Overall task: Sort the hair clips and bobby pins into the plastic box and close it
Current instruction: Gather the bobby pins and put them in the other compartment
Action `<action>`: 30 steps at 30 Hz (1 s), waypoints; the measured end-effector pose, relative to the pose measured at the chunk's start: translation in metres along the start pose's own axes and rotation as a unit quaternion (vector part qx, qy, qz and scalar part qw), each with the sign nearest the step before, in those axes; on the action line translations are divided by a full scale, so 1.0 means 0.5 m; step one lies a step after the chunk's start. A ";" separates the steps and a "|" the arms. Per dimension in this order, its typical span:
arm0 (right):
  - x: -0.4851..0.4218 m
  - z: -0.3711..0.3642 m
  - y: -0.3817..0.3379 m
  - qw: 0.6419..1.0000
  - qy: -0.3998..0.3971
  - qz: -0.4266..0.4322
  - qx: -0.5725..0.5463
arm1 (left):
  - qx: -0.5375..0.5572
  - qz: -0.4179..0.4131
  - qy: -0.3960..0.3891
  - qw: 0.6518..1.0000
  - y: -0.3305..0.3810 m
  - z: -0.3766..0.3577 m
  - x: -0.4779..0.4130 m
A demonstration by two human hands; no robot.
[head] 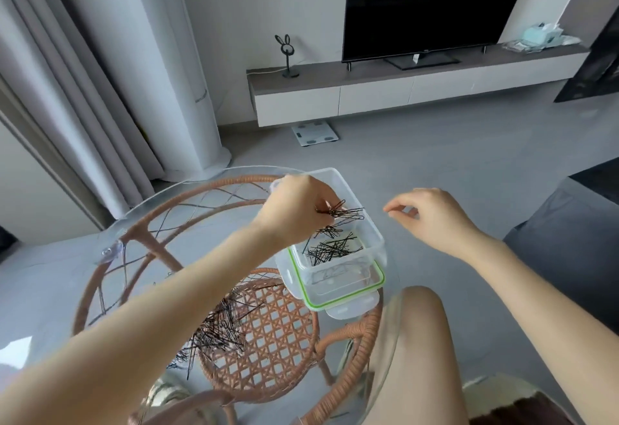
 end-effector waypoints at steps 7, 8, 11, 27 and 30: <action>0.054 -0.007 0.125 0.998 -0.020 -0.051 -0.005 | -0.106 0.024 -0.129 0.986 -0.016 -0.141 -0.033; 0.058 -0.011 0.139 0.998 -0.026 -0.056 -0.010 | -0.114 0.021 -0.138 0.984 -0.012 -0.145 -0.037; 0.071 -0.029 0.179 0.996 -0.047 -0.073 -0.031 | -0.131 0.014 -0.169 0.977 0.005 -0.155 -0.053; 0.043 -0.106 0.280 0.977 -0.098 -0.151 -0.112 | -0.183 0.054 -0.289 0.938 -0.010 -0.212 -0.085; 0.036 -0.125 0.291 0.970 -0.133 -0.174 -0.108 | -0.164 0.066 -0.296 0.939 -0.017 -0.202 -0.092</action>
Point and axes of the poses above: each hand's wrist, its own x-axis away from the middle knuckle, its own z-axis out of the back of the hand, y = z × x, the point moved 8 cm from there along -x, towards the middle knuckle, and after that the axes turned 4 degrees about y, right-handed, at the moved point
